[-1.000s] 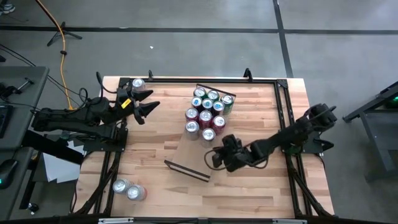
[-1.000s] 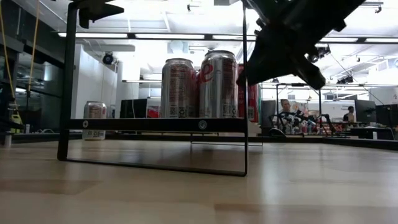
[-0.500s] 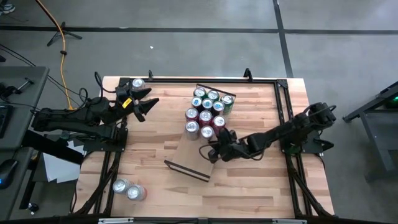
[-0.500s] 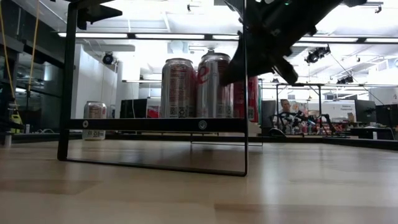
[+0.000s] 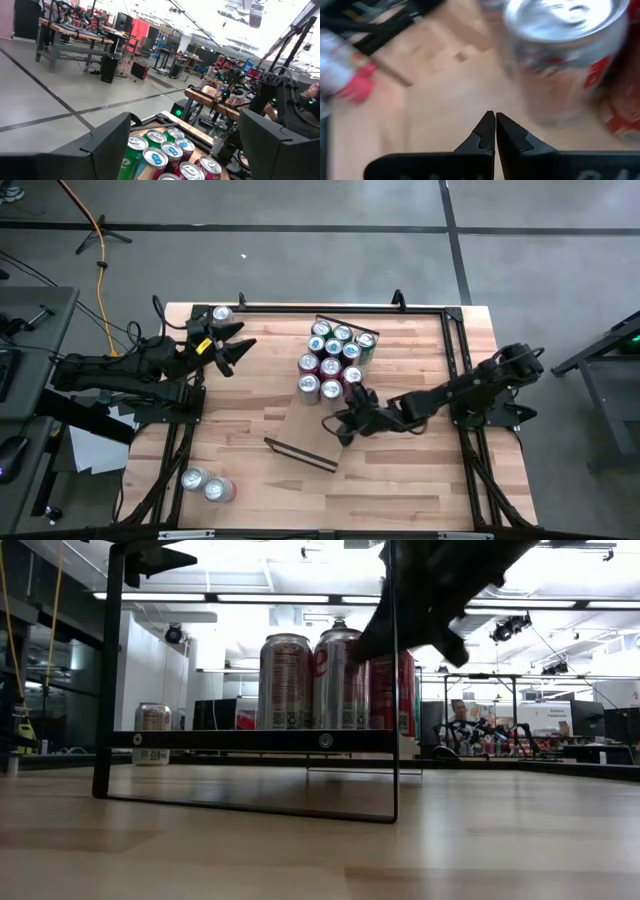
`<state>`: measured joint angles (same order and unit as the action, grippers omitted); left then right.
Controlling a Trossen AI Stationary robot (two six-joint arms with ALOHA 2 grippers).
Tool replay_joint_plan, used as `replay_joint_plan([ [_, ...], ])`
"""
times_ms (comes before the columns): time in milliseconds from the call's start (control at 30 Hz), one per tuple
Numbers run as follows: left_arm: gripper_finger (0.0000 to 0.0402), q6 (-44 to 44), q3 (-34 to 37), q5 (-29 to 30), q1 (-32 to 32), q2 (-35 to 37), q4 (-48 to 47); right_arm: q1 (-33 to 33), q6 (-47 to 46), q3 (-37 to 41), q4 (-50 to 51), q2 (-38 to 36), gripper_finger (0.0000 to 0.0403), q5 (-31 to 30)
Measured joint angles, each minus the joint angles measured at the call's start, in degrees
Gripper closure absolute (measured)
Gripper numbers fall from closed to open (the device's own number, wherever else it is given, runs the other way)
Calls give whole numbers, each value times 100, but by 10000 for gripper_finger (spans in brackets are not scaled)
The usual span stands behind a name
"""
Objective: Place canned beverage on shelf
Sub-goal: Put the bottom red and silver soda can on the shelf aligned with the other red and silver soda can, then put the red and silver soda can on the shelf aligned with the other red and silver soda can
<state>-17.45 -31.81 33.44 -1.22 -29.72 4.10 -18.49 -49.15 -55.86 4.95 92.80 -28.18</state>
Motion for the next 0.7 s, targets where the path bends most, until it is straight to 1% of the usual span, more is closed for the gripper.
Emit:
replay_joint_plan([
  [100,113,2,-14,-180,1,36,-64,-196,127,0,39,-283,403,121],
  [200,113,-32,-297,-200,16,75,-551,-323,163,0,20,-686,403,-117],
  [267,112,-233,-610,-76,64,21,-1122,-327,184,0,17,-975,403,-495],
  [333,113,-558,-999,84,182,-182,-1735,-281,303,0,21,-1213,403,-841],
  [400,113,-995,-1419,247,393,-473,-2637,-190,448,0,33,-1399,403,-985],
  [500,113,-1717,-2130,456,958,-1060,-4162,34,514,0,38,-1535,403,-967],
  [567,113,-1865,-2472,455,1509,-1510,-5229,190,527,0,37,-1541,403,-825],
  [633,113,-1806,-2637,419,2200,-1953,-5866,303,525,0,41,-1537,403,-646],
  [700,113,-1745,-2614,176,2968,-2345,-6049,394,518,0,35,-1507,403,-507],
])
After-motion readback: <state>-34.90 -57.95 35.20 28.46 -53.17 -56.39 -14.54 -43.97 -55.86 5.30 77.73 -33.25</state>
